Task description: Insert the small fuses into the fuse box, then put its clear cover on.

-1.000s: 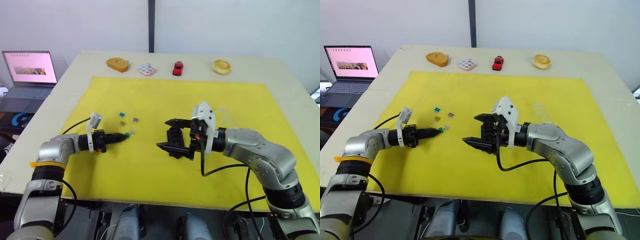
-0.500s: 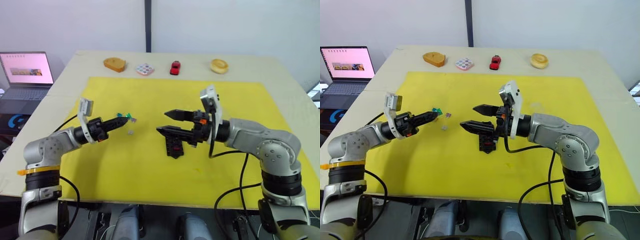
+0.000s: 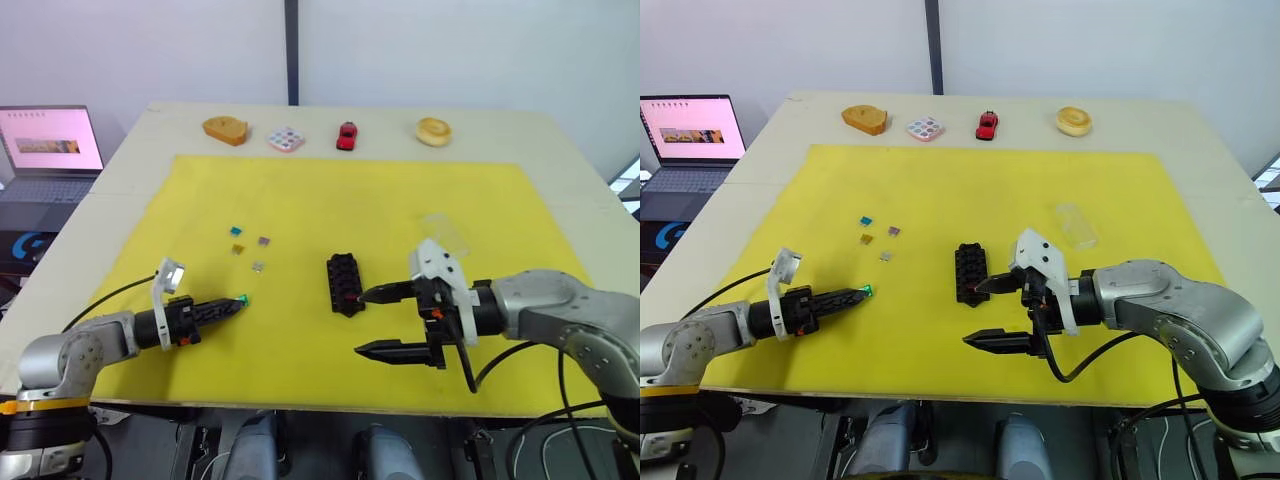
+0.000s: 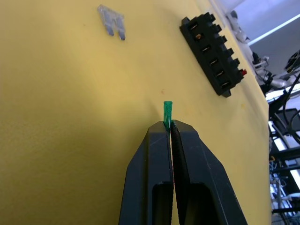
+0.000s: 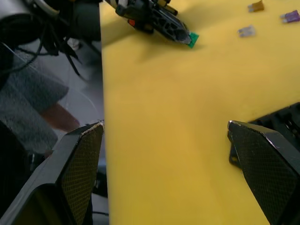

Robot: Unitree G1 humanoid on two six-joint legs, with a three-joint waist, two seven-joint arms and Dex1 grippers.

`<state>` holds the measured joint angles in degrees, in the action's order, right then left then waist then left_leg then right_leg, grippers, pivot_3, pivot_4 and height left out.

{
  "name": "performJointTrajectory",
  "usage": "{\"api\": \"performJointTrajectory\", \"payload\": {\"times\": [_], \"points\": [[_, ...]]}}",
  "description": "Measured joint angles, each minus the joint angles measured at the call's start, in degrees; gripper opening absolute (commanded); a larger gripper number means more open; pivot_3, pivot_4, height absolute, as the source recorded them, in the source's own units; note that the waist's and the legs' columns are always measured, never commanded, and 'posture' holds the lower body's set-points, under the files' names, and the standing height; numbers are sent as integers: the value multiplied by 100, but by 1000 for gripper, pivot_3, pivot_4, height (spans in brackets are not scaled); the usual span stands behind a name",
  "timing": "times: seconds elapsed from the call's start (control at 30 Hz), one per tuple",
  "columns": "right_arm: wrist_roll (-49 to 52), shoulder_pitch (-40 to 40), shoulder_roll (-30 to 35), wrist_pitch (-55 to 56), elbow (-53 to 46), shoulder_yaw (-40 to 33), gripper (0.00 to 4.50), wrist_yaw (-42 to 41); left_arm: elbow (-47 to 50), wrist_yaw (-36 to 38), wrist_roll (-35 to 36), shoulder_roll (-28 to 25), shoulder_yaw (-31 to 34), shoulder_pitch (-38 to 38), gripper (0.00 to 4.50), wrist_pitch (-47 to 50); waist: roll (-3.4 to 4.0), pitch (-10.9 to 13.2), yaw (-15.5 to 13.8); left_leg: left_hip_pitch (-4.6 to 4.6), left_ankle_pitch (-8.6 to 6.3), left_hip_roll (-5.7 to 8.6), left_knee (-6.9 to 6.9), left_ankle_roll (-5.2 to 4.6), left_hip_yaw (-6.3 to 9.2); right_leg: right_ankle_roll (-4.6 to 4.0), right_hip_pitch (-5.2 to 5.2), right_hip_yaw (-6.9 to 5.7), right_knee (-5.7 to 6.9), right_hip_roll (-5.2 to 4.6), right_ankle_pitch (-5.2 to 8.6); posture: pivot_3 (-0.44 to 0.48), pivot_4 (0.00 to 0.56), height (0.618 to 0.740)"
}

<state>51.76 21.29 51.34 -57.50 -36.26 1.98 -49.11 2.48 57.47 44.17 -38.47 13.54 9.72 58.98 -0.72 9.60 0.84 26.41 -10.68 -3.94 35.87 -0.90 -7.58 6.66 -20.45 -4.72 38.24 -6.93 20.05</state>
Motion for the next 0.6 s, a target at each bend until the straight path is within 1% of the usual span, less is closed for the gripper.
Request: {"api": "performJointTrajectory", "payload": {"times": [0.1,0.17,0.27,0.33,0.47,0.6], "points": [[-108,-8,19,112,18,2,4500,-56,-19,241,0,-171,-185,-2,2348,-128,3,-2,1,-1,1,0,-2,1,-1,0,-1,0,-1,0,0,0,150,740],[-203,-7,21,173,44,7,4500,-85,-27,583,-71,-490,-409,-29,2348,-405,4,-2,10,-4,2,0,-5,2,-2,-1,-2,0,-1,0,0,0,150,740],[-293,-8,23,233,62,10,4500,-104,-287,1177,-448,-1159,-693,-23,2348,-971,8,-4,34,-4,5,0,-20,7,-9,-7,-14,0,-4,-1,-3,0,150,740],[-333,-3,20,271,74,21,4500,-110,-568,1529,-679,-1342,-921,172,2348,-1327,12,-5,11,-2,5,0,-24,9,-10,-8,-21,0,-5,-2,-3,0,150,740],[-377,13,7,298,90,89,4500,-132,-1149,2056,-1048,-1369,-1399,740,2348,-1813,11,-5,-27,0,6,1,-20,9,-9,-9,-20,-1,-5,-4,-4,0,150,740],[-409,12,-3,308,105,102,4500,-137,-1684,2368,-1389,-1263,-1657,1285,2348,-2168,10,-5,-37,3,6,2,-18,7,-9,-9,-20,-2,-4,-5,-5,0,150,740]]}}
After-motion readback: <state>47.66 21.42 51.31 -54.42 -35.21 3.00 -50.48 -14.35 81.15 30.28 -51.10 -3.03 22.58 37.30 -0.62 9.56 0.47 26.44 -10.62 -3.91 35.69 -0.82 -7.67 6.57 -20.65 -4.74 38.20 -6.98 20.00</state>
